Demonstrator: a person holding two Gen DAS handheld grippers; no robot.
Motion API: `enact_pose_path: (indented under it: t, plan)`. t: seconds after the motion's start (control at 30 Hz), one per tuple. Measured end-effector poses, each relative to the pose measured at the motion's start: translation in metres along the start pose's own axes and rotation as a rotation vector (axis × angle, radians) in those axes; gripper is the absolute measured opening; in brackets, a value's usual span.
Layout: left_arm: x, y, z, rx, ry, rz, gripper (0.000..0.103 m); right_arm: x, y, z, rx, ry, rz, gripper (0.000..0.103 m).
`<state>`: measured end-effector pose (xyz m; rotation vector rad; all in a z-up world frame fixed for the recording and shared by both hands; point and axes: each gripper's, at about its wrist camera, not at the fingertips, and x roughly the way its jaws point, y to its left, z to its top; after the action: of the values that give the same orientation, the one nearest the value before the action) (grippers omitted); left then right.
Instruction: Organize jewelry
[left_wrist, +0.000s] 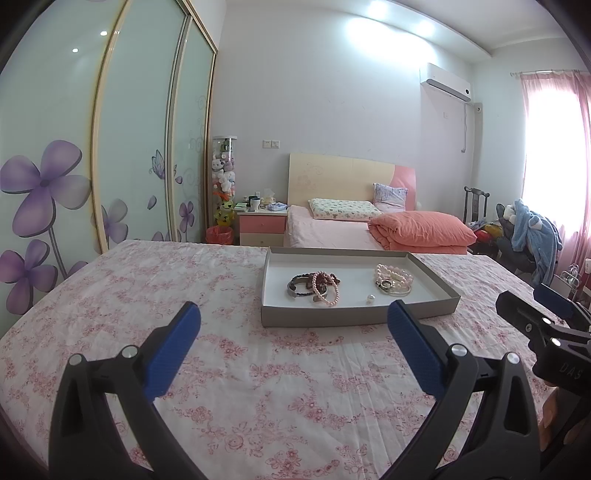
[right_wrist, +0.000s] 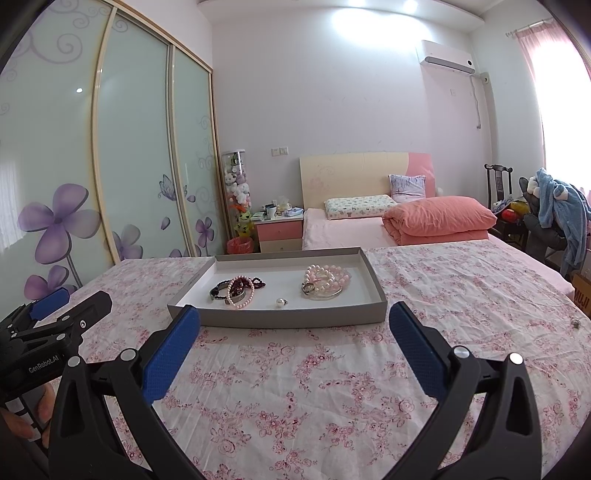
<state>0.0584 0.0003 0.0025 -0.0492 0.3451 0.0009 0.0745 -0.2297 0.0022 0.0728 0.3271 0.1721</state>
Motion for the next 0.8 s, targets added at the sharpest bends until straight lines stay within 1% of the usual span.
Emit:
enact_pose_path:
  t: [0.8]
  plan:
    - [0.0000, 0.0001, 0.0014, 0.000, 0.002, 0.001, 0.099, -0.0002, 0.0019, -0.0019, 0.002, 0.004, 0.001, 0.101]
